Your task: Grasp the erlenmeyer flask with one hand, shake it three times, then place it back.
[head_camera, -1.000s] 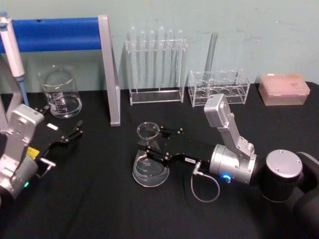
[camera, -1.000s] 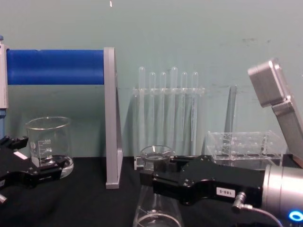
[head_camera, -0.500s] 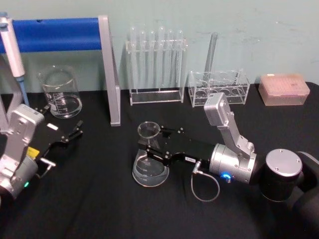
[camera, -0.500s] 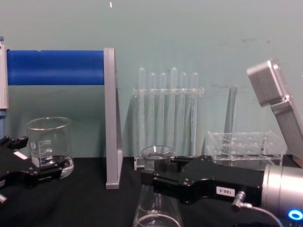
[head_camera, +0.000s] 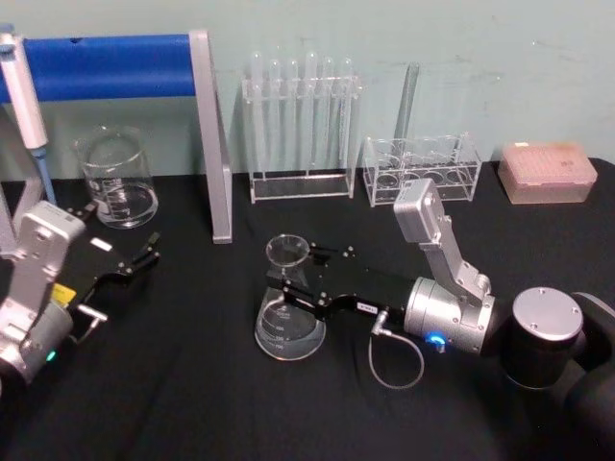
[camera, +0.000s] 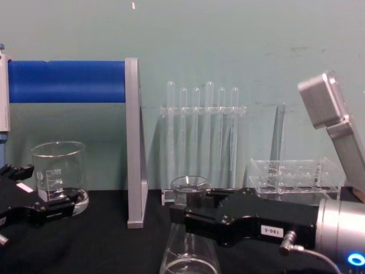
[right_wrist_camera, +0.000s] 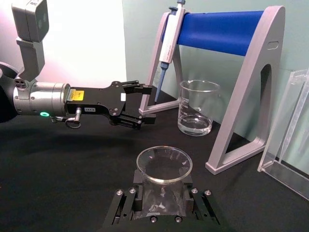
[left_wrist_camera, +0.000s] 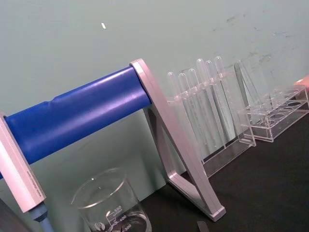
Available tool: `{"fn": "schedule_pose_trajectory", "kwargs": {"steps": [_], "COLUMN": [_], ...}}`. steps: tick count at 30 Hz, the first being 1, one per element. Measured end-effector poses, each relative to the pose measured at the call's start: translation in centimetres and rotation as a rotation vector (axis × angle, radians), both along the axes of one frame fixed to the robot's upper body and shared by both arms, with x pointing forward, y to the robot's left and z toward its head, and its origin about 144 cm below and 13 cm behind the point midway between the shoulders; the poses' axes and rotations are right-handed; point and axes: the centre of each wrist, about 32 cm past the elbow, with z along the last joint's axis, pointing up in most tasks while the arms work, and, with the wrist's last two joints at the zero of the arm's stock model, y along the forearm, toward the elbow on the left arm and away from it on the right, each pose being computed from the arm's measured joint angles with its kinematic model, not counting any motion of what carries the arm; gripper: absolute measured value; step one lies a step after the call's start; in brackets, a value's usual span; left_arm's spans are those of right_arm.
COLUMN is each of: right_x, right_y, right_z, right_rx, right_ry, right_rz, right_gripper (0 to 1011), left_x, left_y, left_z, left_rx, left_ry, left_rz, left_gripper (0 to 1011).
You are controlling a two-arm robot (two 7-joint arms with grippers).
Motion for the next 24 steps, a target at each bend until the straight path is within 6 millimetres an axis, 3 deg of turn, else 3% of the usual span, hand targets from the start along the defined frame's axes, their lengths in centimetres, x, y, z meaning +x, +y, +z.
{"fn": "schedule_pose_trajectory", "kwargs": {"steps": [11,24], "right_x": [-0.02,-0.04], "right_y": [0.00,-0.01], "right_z": [-0.02,-0.09], "right_rx": [-0.001,-0.005], "right_ry": [0.000,0.002], "right_rz": [0.000,0.000], "right_gripper": [461,841], "left_x": [0.00,0.00], "left_y": [0.00,0.00], "left_z": [0.00,0.00], "left_rx": [0.000,0.000], "left_ry": [0.000,0.000], "left_rz": [0.000,0.000], "left_gripper": [1001,1001]}}
